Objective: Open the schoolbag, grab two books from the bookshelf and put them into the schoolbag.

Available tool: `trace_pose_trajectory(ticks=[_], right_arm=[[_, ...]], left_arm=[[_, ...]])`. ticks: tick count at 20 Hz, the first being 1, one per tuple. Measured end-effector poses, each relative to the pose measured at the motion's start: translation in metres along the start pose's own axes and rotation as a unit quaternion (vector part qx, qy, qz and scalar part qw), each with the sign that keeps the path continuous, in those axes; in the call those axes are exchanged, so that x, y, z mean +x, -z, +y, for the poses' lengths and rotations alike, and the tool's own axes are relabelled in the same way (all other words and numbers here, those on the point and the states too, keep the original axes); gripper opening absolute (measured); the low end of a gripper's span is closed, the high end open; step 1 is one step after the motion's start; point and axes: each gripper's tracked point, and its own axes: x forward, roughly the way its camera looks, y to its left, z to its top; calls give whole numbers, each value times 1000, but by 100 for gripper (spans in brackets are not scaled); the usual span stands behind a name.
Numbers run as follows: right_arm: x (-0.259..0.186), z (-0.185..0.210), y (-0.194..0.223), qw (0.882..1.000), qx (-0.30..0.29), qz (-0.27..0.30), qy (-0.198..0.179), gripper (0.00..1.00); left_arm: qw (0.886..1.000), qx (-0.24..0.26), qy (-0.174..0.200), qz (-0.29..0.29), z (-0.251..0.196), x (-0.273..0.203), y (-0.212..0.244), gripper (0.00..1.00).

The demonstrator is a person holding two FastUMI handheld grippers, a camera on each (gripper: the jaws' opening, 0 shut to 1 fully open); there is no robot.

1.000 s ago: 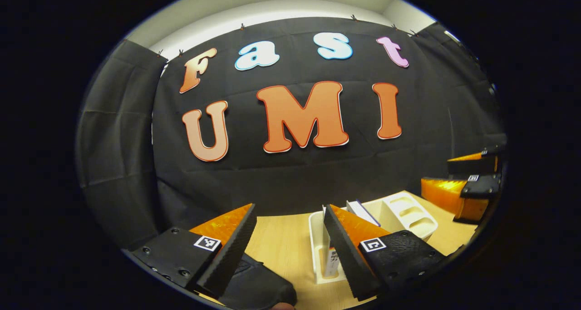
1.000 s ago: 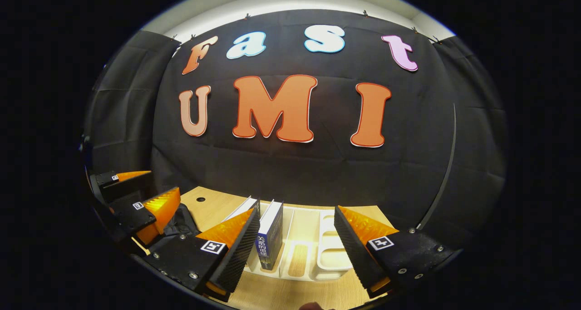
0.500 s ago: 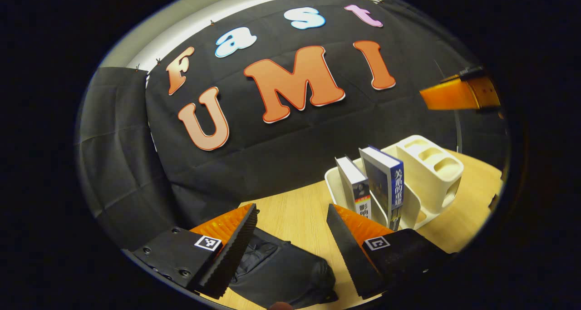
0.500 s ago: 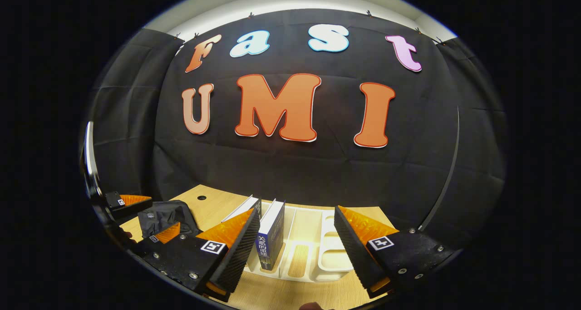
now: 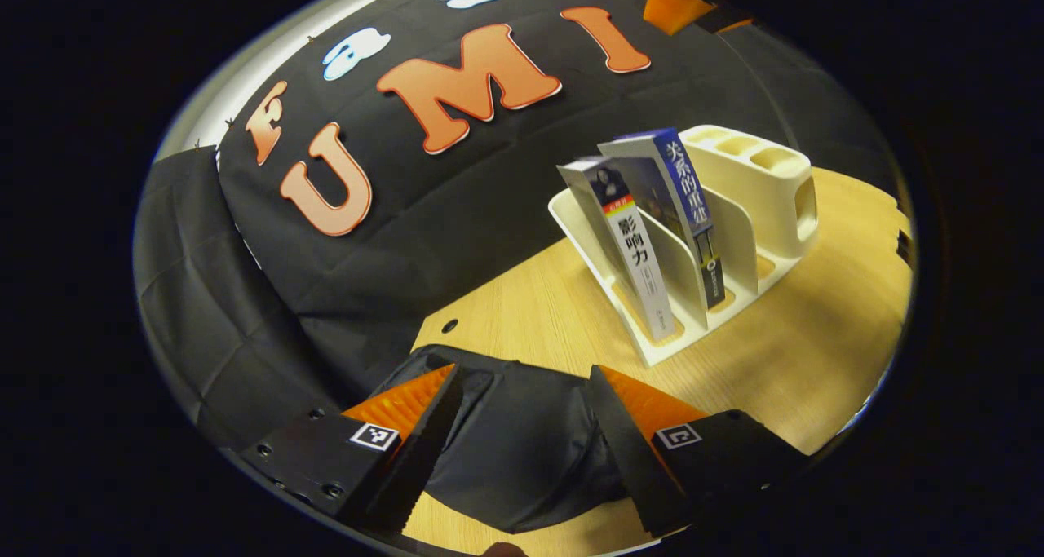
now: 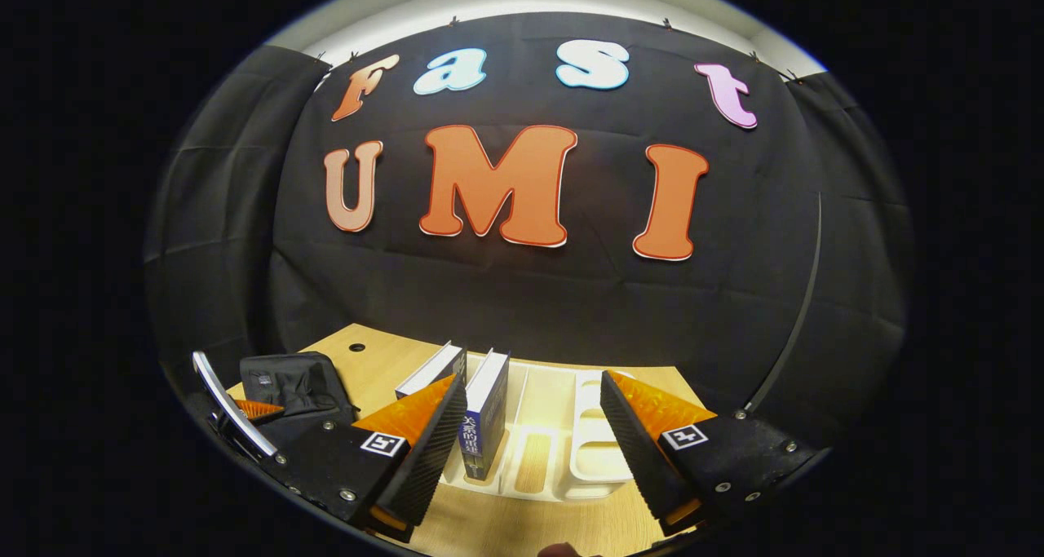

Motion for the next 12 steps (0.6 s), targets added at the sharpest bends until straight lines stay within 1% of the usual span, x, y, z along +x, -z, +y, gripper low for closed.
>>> trace_pose_trajectory(ticks=[6, 10, 12], right_arm=[[2, -2, 2, 1000, -1, 5, 8, 98], [2, 1, 5, 1000, -3, 9, 11, 98], [1, 4, 5, 1000, -4, 10, 12, 98]], left_arm=[[997, 55, 11, 45, -1, -11, 32, 99], [994, 78, 8, 80, 6, -18, 48, 99], [992, 87, 14, 91, 7, -21, 53, 99]])
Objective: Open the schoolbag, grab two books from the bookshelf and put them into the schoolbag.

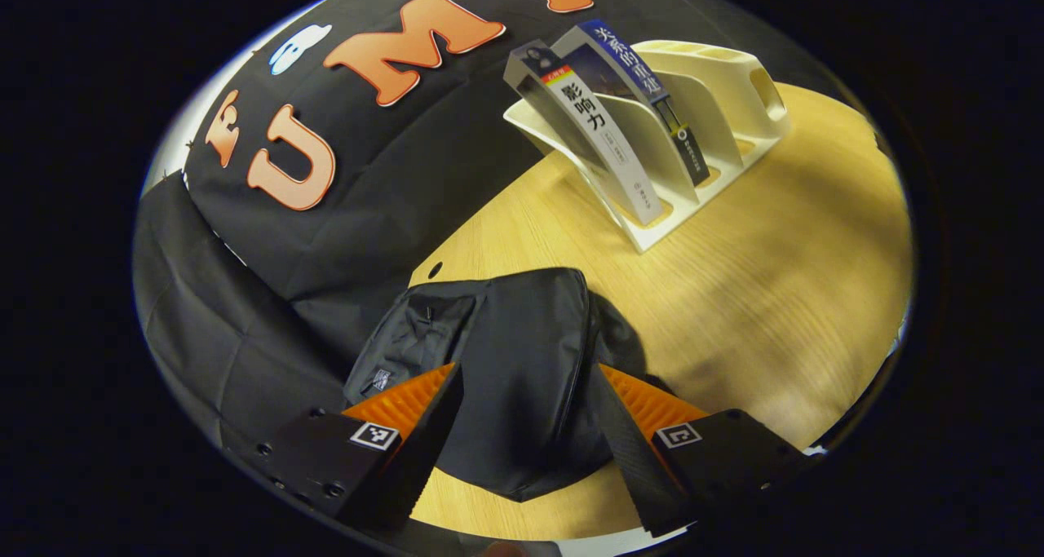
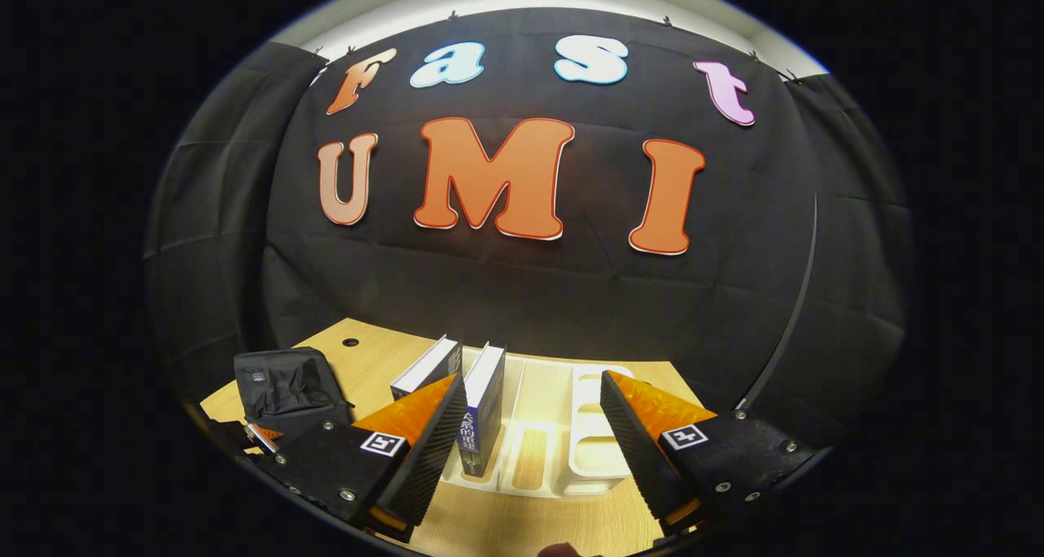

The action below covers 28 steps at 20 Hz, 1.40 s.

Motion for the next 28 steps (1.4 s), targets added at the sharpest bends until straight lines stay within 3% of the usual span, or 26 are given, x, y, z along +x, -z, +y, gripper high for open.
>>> trace_pose_trajectory(ticks=[12, 14, 17, 18, 19, 25, 28], right_arm=[[-8, 16, -1, 1000, -6, 7, 20, 98], [-10, 17, 0, 1000, -9, 8, 27, 98], [-15, 21, 1, 999, -12, 13, 41, 98], [-16, 23, 1, 999, -12, 14, 47, 98], [-17, 25, 1, 998, -12, 16, 52, 98], [-18, 35, 1, 997, -29, 32, 60, 98], [-8, 40, -2, 998, -35, 38, 39, 98]], left_arm=[[994, 81, -66, -19, 39, 13, -3, 96], [994, 92, -62, -17, 41, 16, -2, 93], [993, 103, -48, -18, 40, 17, -2, 77], [993, 107, -44, -18, 40, 18, -1, 79], [993, 108, -33, -19, 38, 19, -2, 61], [995, 94, 20, -8, 27, 19, -1, 12], [996, 70, 47, 9, 18, 13, 0, 10]])
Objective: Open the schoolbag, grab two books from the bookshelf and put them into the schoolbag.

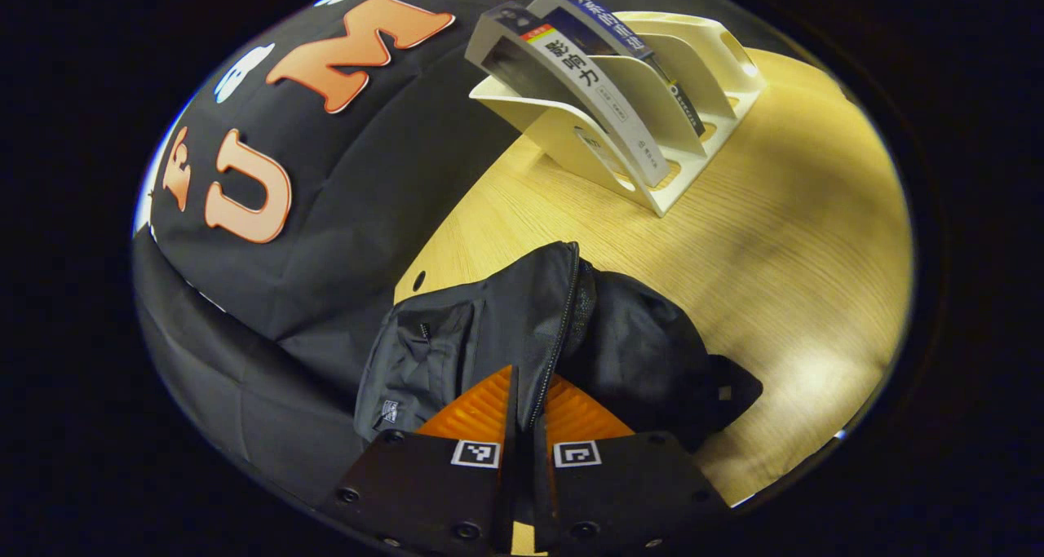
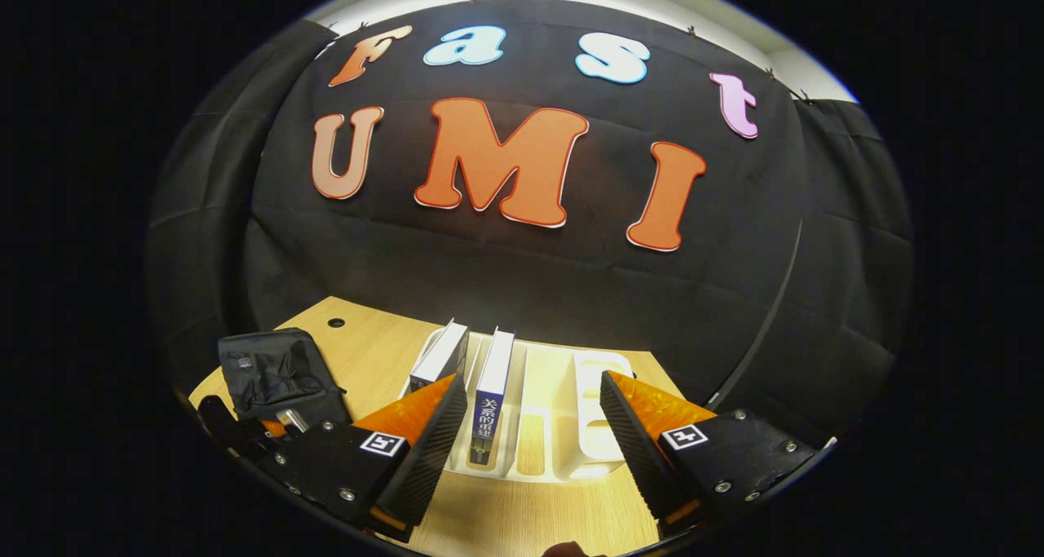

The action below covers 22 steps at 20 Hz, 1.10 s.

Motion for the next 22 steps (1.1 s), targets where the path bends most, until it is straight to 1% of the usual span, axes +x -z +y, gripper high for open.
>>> trace_pose_trajectory(ticks=[4, 6, 10, 14, 18, 22], right_arm=[[19, 7, -1, 999, 4, 13, -35, 98], [27, 13, 0, 998, 0, 23, -56, 98], [45, 19, 2, 995, -28, 39, -85, 99], [55, 32, 5, 990, -28, 62, -124, 98], [68, 45, 4, 986, -31, 85, -142, 99], [80, 55, 4, 984, -34, 109, -138, 99]], left_arm=[[1000, -17, 16, 16, -1, -7, 3, 8], [999, -31, 34, 23, -6, -12, 2, 7], [996, -55, 61, 28, -9, -15, -2, 7], [993, -61, 93, 36, -12, -21, -5, 8], [985, -94, 141, 40, -15, -28, -12, 7], [974, -117, 191, 44, -10, -34, -17, 8]])
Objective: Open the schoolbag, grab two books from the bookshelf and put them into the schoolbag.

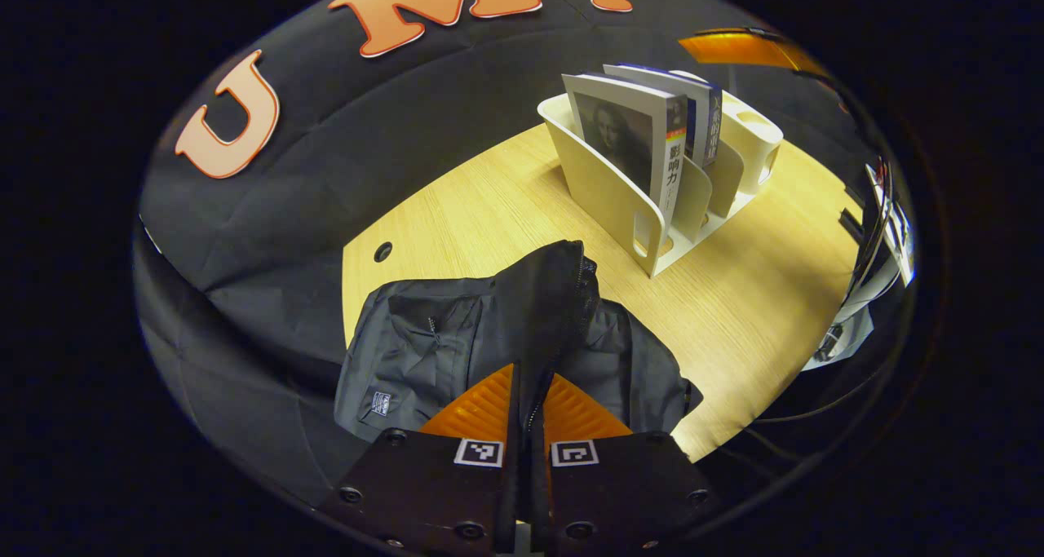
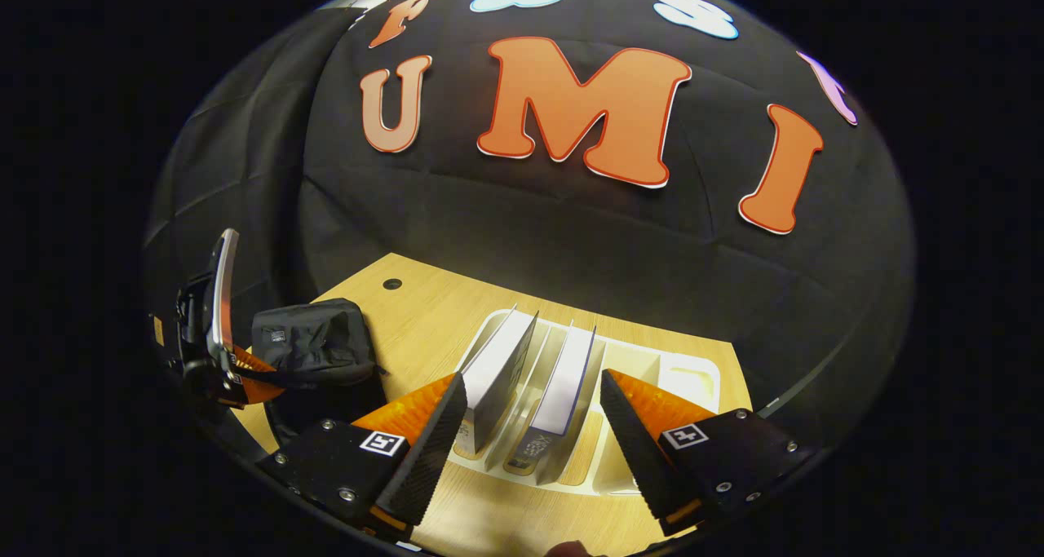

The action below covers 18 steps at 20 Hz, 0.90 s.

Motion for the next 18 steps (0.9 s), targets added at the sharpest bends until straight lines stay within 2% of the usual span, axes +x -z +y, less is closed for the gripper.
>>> trace_pose_trajectory(ticks=[4, 8, 12, 14, 18], right_arm=[[17, 23, 0, 999, -8, 36, -20, 99], [30, 39, 2, 997, -6, 73, -33, 99], [50, 45, -5, 994, 29, 107, -25, 99], [60, 49, -3, 989, 49, 133, -35, 99], [84, 47, 5, 979, 64, 194, -26, 99]], left_arm=[[998, -18, 60, 10, 4, -9, -7, 8], [994, -20, 102, 16, 17, -18, -18, 8], [992, 4, 121, 28, 39, -18, -23, 6], [990, 19, 134, 36, 46, -21, -26, 6], [985, 36, 163, 46, 57, -22, -34, 5]])
